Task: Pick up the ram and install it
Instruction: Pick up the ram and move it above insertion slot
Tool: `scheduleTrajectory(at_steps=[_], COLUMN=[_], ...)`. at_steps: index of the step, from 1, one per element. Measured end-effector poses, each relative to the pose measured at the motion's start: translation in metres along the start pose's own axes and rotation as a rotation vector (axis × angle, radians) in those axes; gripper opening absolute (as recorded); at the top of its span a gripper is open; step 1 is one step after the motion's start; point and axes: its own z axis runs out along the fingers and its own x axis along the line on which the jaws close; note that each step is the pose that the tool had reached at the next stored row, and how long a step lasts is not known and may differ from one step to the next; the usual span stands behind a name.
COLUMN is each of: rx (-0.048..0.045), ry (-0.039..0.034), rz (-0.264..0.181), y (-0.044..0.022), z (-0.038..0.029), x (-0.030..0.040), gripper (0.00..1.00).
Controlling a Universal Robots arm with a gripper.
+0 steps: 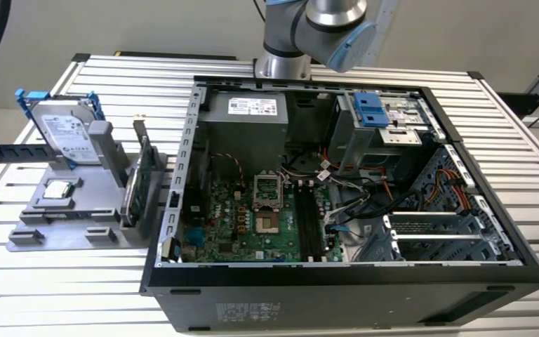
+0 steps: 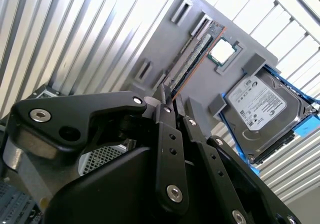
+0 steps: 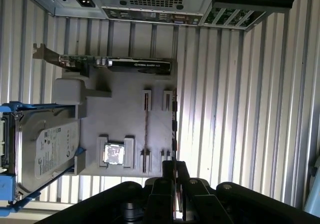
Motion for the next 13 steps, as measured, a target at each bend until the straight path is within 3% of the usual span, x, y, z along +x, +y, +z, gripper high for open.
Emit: scheduleTrajectory(at_steps=[13], rx=[-0.0001], ry=[0.0001], rz=[0.000], y=[0.0080], z=[0.0004], x=[-0.0004], gripper=[0.00])
